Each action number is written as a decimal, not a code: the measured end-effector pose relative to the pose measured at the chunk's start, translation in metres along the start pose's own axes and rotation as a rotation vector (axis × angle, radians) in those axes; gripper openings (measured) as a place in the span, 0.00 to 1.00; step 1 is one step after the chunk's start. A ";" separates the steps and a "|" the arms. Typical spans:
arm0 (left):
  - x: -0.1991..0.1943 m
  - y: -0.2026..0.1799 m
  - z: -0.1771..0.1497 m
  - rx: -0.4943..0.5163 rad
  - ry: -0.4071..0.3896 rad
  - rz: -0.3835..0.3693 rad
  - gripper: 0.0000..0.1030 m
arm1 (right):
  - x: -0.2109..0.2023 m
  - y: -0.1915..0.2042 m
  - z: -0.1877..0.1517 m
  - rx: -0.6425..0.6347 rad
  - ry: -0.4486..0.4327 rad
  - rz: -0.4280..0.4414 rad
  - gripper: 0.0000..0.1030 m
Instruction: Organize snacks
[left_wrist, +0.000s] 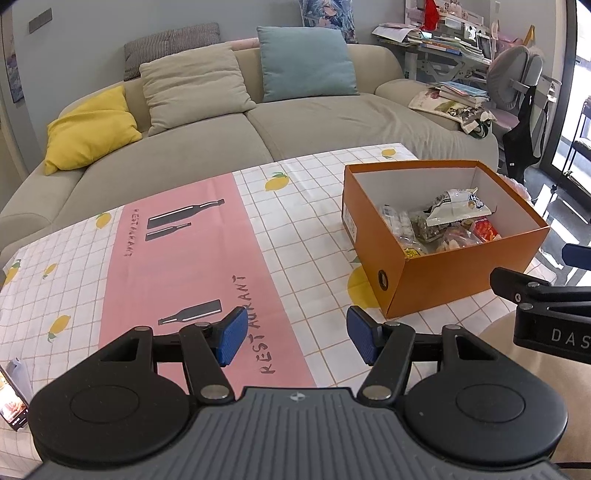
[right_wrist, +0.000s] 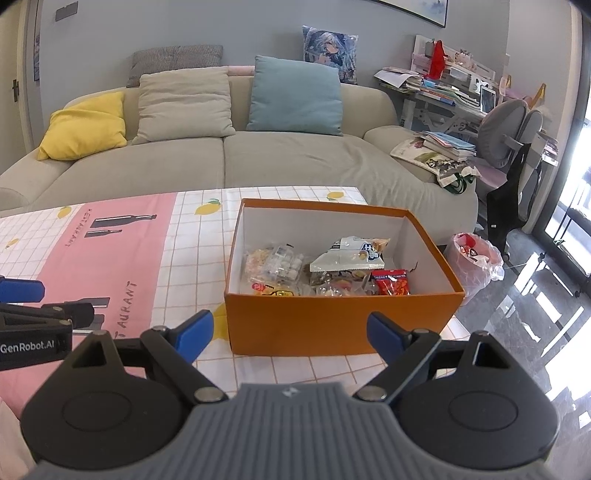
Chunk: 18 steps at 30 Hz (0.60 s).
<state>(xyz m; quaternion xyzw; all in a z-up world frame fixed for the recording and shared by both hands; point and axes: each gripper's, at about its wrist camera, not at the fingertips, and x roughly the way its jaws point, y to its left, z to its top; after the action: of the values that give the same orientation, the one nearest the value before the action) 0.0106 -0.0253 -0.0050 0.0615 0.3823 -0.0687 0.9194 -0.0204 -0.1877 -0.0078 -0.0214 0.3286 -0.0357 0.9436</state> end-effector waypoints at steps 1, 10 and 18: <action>0.000 0.000 0.000 -0.001 0.001 0.000 0.70 | 0.000 0.000 0.000 0.000 0.000 0.001 0.85; 0.000 0.000 -0.001 0.005 -0.001 0.005 0.70 | 0.001 0.000 -0.001 -0.004 0.006 0.004 0.85; -0.001 -0.002 -0.003 0.013 -0.005 0.003 0.70 | 0.002 -0.001 -0.002 -0.011 0.012 0.008 0.85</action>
<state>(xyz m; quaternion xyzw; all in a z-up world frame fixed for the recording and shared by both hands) 0.0077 -0.0270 -0.0062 0.0677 0.3797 -0.0701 0.9199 -0.0199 -0.1890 -0.0110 -0.0251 0.3346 -0.0303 0.9415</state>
